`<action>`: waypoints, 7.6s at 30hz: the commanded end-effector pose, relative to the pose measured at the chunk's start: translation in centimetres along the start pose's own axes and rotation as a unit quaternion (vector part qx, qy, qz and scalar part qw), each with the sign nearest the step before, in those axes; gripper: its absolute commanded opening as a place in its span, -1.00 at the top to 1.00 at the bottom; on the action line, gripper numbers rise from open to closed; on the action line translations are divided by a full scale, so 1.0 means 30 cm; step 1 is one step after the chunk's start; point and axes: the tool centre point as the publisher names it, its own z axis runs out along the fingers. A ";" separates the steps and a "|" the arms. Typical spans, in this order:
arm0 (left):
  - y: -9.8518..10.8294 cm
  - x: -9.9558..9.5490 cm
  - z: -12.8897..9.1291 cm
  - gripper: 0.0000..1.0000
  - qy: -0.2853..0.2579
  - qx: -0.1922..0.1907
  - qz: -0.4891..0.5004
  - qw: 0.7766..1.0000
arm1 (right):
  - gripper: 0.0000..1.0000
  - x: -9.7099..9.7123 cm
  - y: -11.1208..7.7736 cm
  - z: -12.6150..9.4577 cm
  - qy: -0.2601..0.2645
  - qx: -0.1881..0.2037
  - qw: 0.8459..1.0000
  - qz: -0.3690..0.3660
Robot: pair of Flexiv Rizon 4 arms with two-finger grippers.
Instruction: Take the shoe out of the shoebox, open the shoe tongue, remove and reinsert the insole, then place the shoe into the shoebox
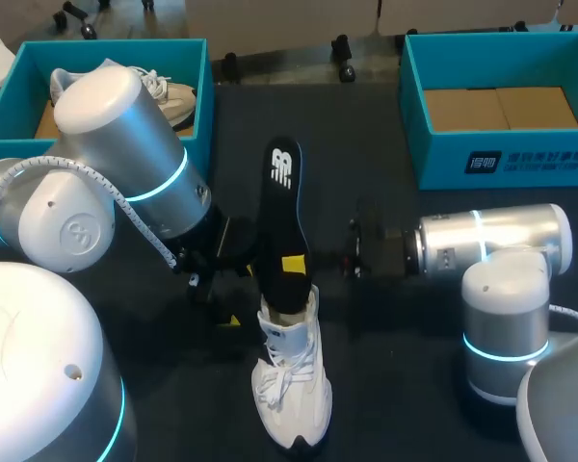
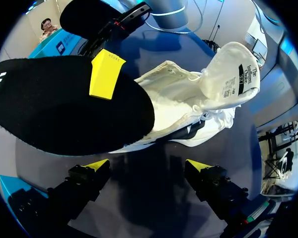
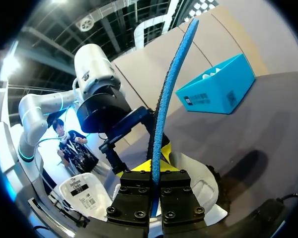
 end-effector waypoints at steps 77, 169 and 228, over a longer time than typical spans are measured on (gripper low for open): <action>0.001 0.001 0.002 -1.00 0.000 0.001 0.000 1.000 | 0.44 0.077 -0.115 0.039 0.004 0.075 0.997 0.016; 0.001 0.001 0.002 -1.00 0.000 0.001 0.000 1.000 | 1.00 0.118 -0.085 0.013 -0.050 0.013 0.996 -0.075; 0.001 0.001 0.002 -1.00 0.000 0.001 0.000 1.000 | 0.70 0.113 -0.069 0.014 -0.016 0.066 0.995 -0.073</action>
